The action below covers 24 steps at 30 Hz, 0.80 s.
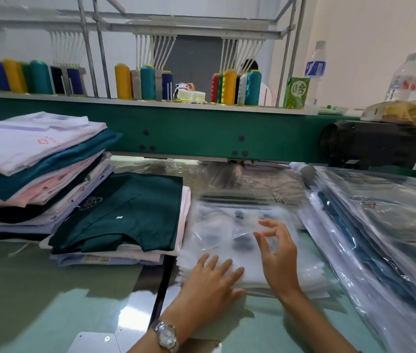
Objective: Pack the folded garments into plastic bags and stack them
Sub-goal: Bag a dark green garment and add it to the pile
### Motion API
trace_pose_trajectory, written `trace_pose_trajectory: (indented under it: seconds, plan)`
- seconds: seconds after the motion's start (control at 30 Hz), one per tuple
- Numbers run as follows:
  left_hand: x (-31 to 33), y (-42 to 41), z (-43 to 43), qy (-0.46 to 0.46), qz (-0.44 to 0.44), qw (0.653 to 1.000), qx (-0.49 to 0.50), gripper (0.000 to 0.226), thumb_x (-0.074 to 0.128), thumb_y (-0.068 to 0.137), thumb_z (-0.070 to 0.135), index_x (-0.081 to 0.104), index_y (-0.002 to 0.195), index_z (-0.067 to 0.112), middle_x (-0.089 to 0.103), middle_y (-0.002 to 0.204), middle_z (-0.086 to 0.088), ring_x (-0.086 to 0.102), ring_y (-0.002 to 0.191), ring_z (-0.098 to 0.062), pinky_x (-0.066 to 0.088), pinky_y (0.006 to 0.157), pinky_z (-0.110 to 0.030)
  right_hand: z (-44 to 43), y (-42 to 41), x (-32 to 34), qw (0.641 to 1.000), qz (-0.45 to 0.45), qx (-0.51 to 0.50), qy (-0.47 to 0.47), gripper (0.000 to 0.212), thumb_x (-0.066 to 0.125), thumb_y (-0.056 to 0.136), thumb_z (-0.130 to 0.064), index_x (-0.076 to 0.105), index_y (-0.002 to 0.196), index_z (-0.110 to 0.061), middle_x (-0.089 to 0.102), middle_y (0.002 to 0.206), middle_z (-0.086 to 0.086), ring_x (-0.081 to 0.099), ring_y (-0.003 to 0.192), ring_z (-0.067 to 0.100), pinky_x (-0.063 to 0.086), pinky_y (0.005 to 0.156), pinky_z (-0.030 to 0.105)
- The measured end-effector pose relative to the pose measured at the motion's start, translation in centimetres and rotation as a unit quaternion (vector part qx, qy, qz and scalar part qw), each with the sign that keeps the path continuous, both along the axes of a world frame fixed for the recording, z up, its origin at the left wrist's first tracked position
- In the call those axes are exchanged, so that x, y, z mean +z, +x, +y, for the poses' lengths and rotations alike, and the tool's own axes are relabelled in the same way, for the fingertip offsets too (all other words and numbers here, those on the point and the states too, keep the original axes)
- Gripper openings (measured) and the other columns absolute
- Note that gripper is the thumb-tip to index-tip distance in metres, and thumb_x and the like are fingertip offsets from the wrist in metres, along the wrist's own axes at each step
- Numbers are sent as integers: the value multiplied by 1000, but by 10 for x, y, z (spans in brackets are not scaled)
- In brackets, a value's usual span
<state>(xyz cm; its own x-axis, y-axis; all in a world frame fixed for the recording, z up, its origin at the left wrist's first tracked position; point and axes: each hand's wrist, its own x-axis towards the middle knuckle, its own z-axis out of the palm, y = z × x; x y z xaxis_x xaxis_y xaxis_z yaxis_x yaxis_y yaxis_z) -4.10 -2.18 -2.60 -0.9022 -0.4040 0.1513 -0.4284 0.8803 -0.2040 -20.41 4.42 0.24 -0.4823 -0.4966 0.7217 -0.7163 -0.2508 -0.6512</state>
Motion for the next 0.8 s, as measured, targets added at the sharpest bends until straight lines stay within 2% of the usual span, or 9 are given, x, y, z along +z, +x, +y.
trace_pose_trajectory:
  seconds: [0.1, 0.17, 0.23, 0.3, 0.4, 0.47, 0.57, 0.7, 0.8]
  plan:
    - [-2, 2, 1, 14, -4, 1000, 8, 65, 4, 96, 59, 12, 154, 30, 18, 162, -6, 21, 146, -33, 15, 119, -46, 5, 2, -5, 996, 82, 11, 13, 20, 65, 89, -15, 59, 108, -17, 63, 116, -3, 62, 101, 11, 47, 92, 28]
    - [3, 8, 0, 18, 36, 999, -25, 59, 14, 100, 54, 25, 152, 28, 29, 159, -5, 31, 143, -29, 25, 115, -41, 8, 1, -10, 990, 133, 20, 50, 36, 67, 87, -12, 58, 123, -9, 66, 110, 0, 63, 92, 13, 49, 90, 30]
    - [11, 18, -6, -9, 155, 981, -120, 37, 40, 102, 37, 57, 131, 23, 61, 132, 1, 59, 117, -19, 47, 95, -33, 11, 0, -12, 982, 160, 25, 93, 46, 71, 84, -4, 56, 128, -7, 66, 95, -1, 63, 90, 17, 51, 91, 36]
    - [18, 35, -18, -66, 287, 940, -172, 17, 57, 94, 18, 70, 104, 19, 70, 99, 6, 65, 84, -13, 49, 72, -29, 12, -2, -11, 978, 176, 27, 112, 50, 73, 79, 4, 59, 126, -7, 61, 83, -5, 63, 89, 22, 51, 91, 45]
    - [24, 66, -46, -99, 400, 905, -102, 20, 61, 87, 9, 71, 101, 18, 70, 95, 7, 64, 84, -10, 49, 74, -27, 15, -2, -12, 975, 177, 35, 129, 47, 72, 79, 6, 61, 123, -5, 58, 79, -8, 64, 93, 25, 47, 98, 51]
    - [24, 87, -66, -100, 368, 924, -26, 29, 63, 88, 18, 68, 116, 19, 68, 115, 4, 65, 104, -13, 50, 92, -29, 15, -3, -14, 976, 165, 41, 138, 42, 71, 81, 3, 62, 121, -5, 60, 79, -6, 64, 95, 24, 48, 97, 49]
    - [26, 116, -91, -93, 236, 966, 50, 58, 75, 81, 37, 58, 135, 22, 52, 143, 1, 51, 131, -20, 45, 106, -38, 14, -3, -17, 977, 143, 49, 153, 34, 69, 83, 2, 63, 115, -6, 63, 83, -2, 64, 97, 22, 49, 93, 43]
    - [33, 123, -101, -114, 166, 978, 49, 49, 45, 88, 50, 67, 125, 27, 60, 135, 3, 56, 126, -22, 50, 100, -40, 11, -5, -20, 972, 138, 60, 182, 27, 66, 85, 1, 63, 110, -6, 64, 89, 1, 63, 106, 23, 47, 97, 37]
    - [32, 117, -103, -158, 179, 971, 20, 48, 38, 90, 43, 73, 114, 23, 68, 124, 2, 64, 115, -23, 54, 93, -40, 8, -6, -25, 965, 151, 58, 208, 19, 64, 85, 2, 62, 102, -5, 66, 92, 3, 61, 114, 21, 30, 115, 44]
